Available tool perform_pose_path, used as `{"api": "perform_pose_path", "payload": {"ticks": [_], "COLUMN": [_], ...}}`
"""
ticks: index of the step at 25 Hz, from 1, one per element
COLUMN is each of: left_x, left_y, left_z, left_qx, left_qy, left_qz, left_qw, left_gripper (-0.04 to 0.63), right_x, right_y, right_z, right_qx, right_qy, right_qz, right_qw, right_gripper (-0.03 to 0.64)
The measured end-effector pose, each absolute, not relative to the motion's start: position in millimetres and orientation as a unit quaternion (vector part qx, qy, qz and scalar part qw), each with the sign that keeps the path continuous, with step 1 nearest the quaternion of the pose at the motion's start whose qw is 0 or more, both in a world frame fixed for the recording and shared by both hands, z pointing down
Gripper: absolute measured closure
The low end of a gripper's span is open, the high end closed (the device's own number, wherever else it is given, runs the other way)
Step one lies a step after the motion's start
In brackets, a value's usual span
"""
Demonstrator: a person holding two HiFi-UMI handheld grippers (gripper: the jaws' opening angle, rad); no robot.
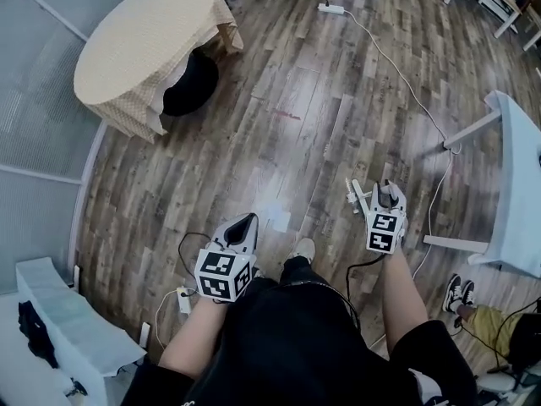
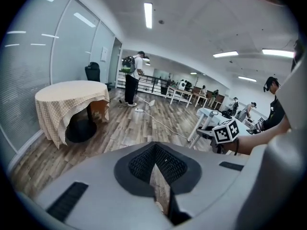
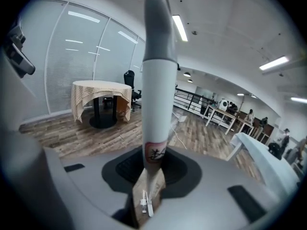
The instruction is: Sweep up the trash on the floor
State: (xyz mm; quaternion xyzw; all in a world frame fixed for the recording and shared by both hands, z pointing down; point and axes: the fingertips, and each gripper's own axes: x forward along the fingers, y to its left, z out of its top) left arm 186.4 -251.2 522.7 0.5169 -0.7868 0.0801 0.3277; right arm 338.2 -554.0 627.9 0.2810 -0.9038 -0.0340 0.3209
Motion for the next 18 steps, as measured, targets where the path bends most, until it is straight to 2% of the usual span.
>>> {"api": "perform_pose_path", "payload": {"ticks": [18], "left_x": [150.7], "left_y": [-110.7], "left_z": [523.7], "left_qx": [0.448], "left_qy": [-0.831], "left_qz": [0.022], "left_qw": [0.329], "left_gripper": [0.600], "right_x": [214.1], "right_y": [-380.4], "right_z": [614.3], "right_qx": [0.186], "right_qy": [-0.925], "right_qz": [-0.005], "right_qw": [0.332], "right_gripper": [0.520]}}
